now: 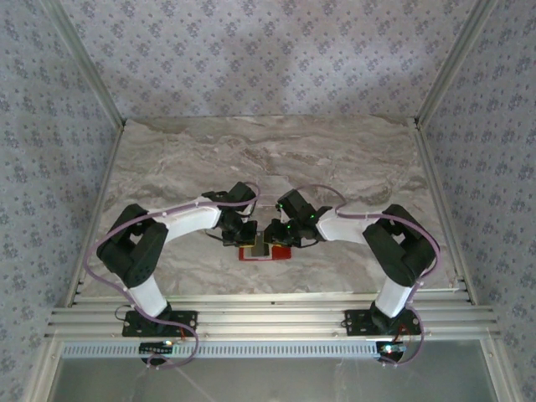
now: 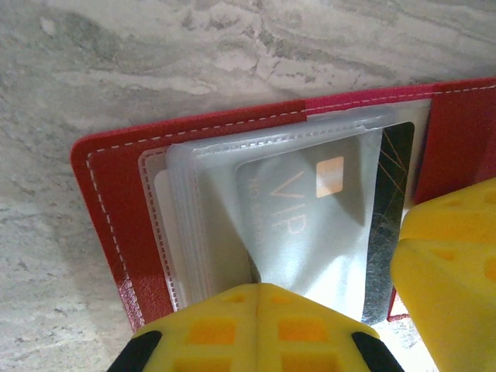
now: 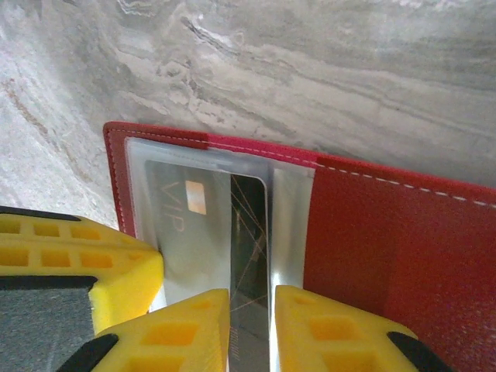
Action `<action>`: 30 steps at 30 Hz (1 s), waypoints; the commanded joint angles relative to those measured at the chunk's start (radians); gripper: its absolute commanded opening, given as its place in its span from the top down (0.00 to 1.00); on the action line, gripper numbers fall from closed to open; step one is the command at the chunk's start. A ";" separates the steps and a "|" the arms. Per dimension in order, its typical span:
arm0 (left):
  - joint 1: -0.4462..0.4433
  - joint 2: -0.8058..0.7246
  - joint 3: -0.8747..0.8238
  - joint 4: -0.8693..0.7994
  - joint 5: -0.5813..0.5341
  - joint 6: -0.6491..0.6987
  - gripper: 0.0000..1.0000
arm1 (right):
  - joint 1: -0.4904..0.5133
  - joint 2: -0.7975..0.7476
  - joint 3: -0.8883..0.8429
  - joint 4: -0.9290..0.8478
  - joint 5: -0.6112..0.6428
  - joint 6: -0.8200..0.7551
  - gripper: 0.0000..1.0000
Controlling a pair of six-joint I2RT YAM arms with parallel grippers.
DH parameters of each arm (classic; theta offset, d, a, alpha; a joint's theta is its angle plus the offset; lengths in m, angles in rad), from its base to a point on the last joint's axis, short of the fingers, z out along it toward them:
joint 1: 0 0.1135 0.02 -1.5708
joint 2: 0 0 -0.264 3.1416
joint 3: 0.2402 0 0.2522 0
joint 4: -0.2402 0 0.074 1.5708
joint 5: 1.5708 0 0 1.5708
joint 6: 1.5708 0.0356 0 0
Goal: Take the credit cards out of the card holder
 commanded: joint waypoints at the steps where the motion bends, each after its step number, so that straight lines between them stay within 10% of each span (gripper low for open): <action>1: -0.010 0.051 -0.007 -0.039 -0.039 0.021 0.95 | -0.015 0.016 -0.031 0.073 -0.056 0.010 0.77; 30: -0.013 0.055 0.005 -0.077 -0.062 0.033 0.95 | -0.080 -0.090 -0.144 0.156 -0.113 -0.005 0.97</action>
